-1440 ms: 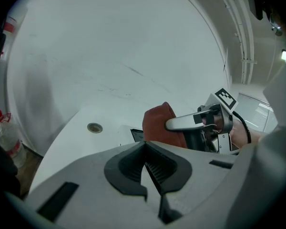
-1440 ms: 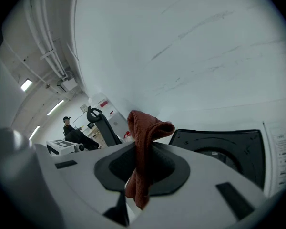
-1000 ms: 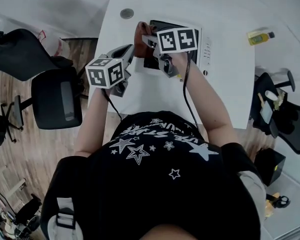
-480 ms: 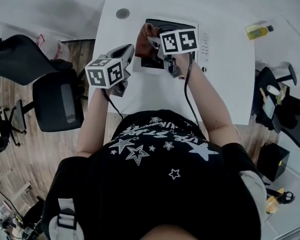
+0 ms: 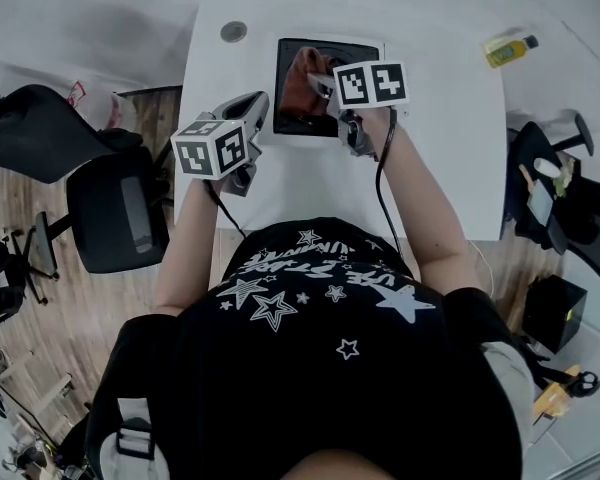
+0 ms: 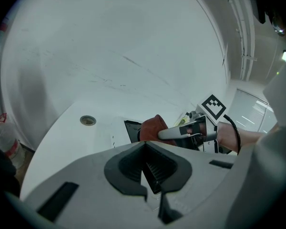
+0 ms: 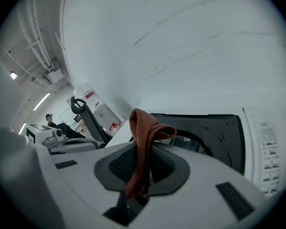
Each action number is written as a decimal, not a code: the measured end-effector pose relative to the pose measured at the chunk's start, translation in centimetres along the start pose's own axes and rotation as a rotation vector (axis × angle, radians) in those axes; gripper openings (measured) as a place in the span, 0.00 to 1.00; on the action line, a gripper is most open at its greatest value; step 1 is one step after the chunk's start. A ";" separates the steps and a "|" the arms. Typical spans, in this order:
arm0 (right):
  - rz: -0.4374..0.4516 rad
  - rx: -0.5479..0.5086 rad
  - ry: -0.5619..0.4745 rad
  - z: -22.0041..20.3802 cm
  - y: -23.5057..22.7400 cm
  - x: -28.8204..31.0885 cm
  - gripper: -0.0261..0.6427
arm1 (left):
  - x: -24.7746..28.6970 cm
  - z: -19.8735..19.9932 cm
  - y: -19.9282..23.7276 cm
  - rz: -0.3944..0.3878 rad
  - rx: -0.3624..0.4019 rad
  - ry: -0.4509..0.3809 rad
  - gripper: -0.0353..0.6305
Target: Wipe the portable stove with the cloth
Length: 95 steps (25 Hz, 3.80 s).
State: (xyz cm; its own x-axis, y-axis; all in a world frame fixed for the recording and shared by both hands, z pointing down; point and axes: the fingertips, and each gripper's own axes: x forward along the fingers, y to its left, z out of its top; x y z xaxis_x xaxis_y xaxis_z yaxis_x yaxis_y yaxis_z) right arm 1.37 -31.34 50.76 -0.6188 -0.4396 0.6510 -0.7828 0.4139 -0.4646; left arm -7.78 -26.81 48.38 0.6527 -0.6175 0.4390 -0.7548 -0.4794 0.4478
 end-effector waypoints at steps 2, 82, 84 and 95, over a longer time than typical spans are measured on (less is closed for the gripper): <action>-0.012 0.006 -0.004 0.0 -0.6 -0.5 0.13 | 0.2 0.0 -0.3 -0.005 0.005 0.002 0.06; -0.155 0.201 -0.314 -0.4 -8.0 -17.2 0.13 | 0.3 0.1 -3.4 -0.079 0.040 0.007 0.06; -0.110 0.171 -0.322 0.3 -6.0 -16.2 0.13 | -0.3 0.4 -3.1 -0.067 0.034 -0.007 0.06; 0.140 0.092 -0.225 1.0 4.4 -8.7 0.13 | -3.3 -0.3 -1.2 -0.001 0.009 -0.034 0.06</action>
State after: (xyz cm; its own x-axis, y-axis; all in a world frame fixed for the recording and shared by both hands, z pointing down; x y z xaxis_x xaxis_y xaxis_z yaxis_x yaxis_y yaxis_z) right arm 3.27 -26.49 42.45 -0.7125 -0.5534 0.4314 -0.6847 0.4140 -0.5998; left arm -9.05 -24.03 46.63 0.6506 -0.6382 0.4116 -0.7550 -0.4852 0.4411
